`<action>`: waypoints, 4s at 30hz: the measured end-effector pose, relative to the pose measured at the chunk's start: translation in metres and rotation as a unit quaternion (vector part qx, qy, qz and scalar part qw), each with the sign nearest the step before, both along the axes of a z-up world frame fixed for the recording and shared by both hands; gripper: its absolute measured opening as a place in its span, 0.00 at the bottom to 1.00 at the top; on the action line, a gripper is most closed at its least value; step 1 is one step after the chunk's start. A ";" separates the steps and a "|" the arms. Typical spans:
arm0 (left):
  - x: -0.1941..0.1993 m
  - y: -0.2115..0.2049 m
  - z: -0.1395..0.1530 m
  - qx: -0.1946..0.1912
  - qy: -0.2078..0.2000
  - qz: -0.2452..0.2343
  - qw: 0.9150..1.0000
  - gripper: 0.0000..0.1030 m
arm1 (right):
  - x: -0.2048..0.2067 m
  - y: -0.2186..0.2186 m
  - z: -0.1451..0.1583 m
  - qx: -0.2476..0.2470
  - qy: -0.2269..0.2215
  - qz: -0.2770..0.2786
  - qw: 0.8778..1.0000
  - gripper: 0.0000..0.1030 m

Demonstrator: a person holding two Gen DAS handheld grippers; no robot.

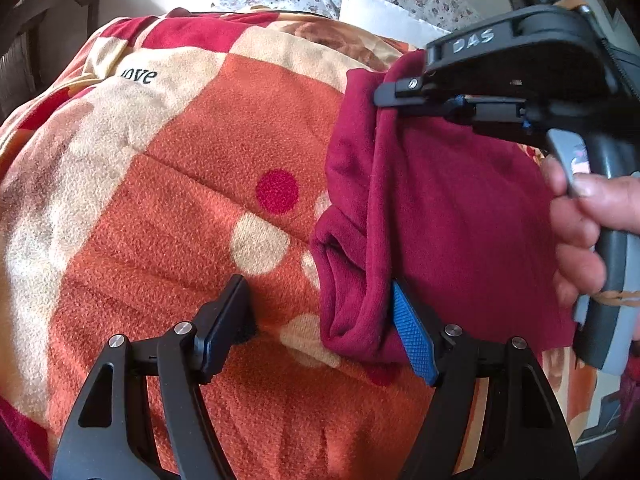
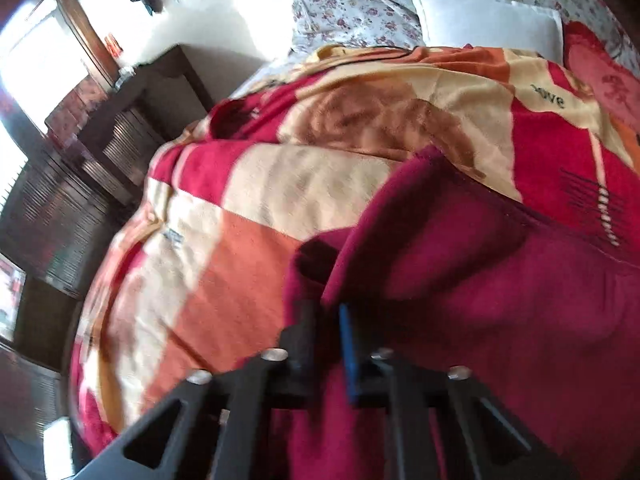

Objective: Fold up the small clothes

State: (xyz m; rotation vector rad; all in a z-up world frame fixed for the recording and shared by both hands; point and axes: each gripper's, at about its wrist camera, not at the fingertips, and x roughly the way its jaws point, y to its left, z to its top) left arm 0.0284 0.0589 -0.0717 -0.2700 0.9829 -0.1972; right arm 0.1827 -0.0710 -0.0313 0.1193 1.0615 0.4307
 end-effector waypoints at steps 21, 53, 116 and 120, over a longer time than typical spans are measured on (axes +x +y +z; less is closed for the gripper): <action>-0.009 0.008 -0.001 -0.023 -0.008 0.007 1.000 0.71 | 0.012 0.034 -0.006 -0.109 0.014 -0.010 0.994 0.71; 0.033 -0.013 0.003 -0.062 -0.008 -0.078 0.995 0.71 | -0.003 -0.032 0.010 0.049 0.006 -0.007 0.999 0.16; -0.012 -0.198 0.063 0.093 -0.055 -0.216 0.970 0.48 | -0.148 -0.304 -0.017 0.168 0.021 -0.197 0.966 0.65; -0.016 -0.199 0.066 0.095 -0.057 -0.209 0.972 0.48 | -0.157 -0.301 -0.006 0.149 -0.014 -0.192 0.970 0.31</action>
